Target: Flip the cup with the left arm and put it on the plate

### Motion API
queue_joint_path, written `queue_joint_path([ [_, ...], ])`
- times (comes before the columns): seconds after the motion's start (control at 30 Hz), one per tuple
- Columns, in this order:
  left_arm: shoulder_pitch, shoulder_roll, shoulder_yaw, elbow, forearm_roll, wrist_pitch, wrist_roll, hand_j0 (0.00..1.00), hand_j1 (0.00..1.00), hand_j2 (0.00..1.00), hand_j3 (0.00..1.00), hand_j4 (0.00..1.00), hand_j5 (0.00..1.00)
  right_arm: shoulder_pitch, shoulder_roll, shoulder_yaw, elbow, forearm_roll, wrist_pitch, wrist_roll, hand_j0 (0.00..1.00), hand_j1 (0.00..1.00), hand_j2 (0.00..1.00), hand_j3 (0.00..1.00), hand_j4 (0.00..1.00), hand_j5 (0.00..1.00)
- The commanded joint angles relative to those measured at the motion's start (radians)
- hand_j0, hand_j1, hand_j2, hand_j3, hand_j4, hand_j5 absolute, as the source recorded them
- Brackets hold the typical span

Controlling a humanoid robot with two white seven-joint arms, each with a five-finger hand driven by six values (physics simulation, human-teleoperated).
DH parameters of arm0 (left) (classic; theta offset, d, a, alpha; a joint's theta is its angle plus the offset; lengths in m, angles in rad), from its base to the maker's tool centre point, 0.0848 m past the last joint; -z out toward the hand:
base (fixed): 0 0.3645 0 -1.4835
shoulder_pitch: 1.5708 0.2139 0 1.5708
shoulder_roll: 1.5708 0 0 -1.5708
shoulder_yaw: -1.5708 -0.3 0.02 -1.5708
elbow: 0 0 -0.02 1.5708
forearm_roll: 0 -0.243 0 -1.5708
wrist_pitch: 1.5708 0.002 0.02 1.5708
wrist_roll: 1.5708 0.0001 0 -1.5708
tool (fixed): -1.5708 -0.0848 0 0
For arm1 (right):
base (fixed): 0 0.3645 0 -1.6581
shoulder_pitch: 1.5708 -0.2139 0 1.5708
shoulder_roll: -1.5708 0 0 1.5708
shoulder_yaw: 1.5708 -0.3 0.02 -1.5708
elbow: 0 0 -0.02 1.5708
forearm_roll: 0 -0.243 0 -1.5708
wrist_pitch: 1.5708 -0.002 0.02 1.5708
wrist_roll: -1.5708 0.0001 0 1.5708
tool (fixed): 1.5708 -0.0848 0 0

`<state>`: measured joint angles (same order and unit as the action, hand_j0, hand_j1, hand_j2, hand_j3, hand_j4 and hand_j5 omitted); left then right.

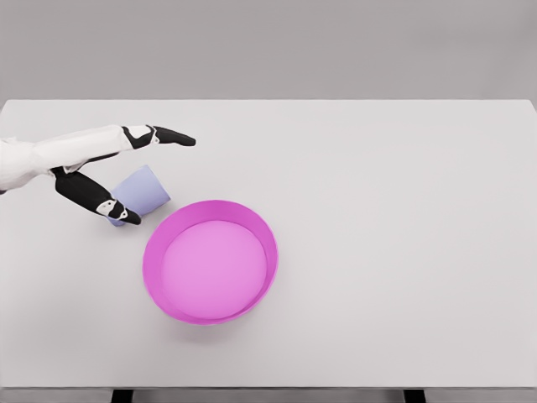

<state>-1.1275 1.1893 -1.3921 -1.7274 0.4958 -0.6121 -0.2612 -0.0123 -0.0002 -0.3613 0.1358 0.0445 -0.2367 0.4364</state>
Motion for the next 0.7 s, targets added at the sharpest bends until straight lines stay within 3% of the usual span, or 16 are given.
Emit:
queue_joint_path([
  [0.0, 0.0, 0.006, 0.004, -0.003, 0.006, 0.001, 0.0, 1.0, 1.0, 1.0, 1.0, 1.0, 1.0, 0.0, 0.0, 0.008, 0.004, 0.005, 0.004, 0.001, 1.0, 1.0, 1.0, 1.0, 1.0, 1.0],
  [0.2, 0.003, 0.004, 0.004, -0.012, -0.002, 0.001, 0.0, 1.0, 1.0, 1.0, 1.0, 1.0, 1.0, 0.0, 0.0, 0.013, 0.018, 0.002, 0.005, 0.002, 1.0, 1.0, 1.0, 1.0, 1.0, 1.0],
  [0.27, 0.005, 0.0, 0.011, -0.012, -0.065, 0.001, 0.0, 1.0, 1.0, 1.0, 1.0, 1.0, 1.0, 0.0, 0.0, 0.013, 0.018, 0.002, 0.004, 0.002, 1.0, 1.0, 1.0, 1.0, 1.0, 1.0],
  [0.37, 0.006, 0.004, 0.088, -0.035, -0.125, 0.001, -0.001, 1.0, 1.0, 1.0, 1.0, 1.0, 1.0, 0.0, 0.0, 0.013, 0.018, 0.002, 0.005, 0.002, 1.0, 1.0, 1.0, 1.0, 1.0, 1.0],
  [0.47, 0.006, 0.001, 0.134, -0.038, -0.114, 0.001, 0.02, 1.0, 1.0, 1.0, 1.0, 1.0, 1.0, 0.0, 0.0, 0.013, 0.018, 0.002, 0.004, 0.002, 1.0, 1.0, 1.0, 1.0, 1.0, 1.0],
  [0.53, 0.014, -0.007, 0.147, -0.038, -0.117, 0.001, 0.147, 1.0, 1.0, 1.0, 1.0, 1.0, 1.0, 0.0, 0.0, 0.013, 0.018, 0.002, 0.005, 0.002, 1.0, 1.0, 1.0, 1.0, 1.0, 1.0],
  [0.6, 0.058, -0.007, 0.199, -0.038, -0.111, 0.001, 0.195, 1.0, 1.0, 1.0, 1.0, 1.0, 1.0, 0.0, 0.0, 0.013, 0.018, 0.002, 0.005, 0.002, 1.0, 1.0, 1.0, 1.0, 1.0, 1.0],
  [0.63, 0.101, 0.006, 0.232, -0.037, -0.06, 0.001, 0.197, 1.0, 1.0, 1.0, 1.0, 1.0, 1.0, 0.0, 0.0, 0.013, 0.018, 0.002, 0.004, 0.002, 1.0, 1.0, 1.0, 1.0, 1.0, 1.0],
  [0.67, 0.127, 0.007, 0.24, -0.038, 0.039, 0.02, 0.198, 1.0, 1.0, 1.0, 1.0, 1.0, 1.0, 0.0, 0.0, 0.013, 0.018, 0.002, 0.004, 0.002, 1.0, 1.0, 1.0, 1.0, 1.0, 1.0],
])
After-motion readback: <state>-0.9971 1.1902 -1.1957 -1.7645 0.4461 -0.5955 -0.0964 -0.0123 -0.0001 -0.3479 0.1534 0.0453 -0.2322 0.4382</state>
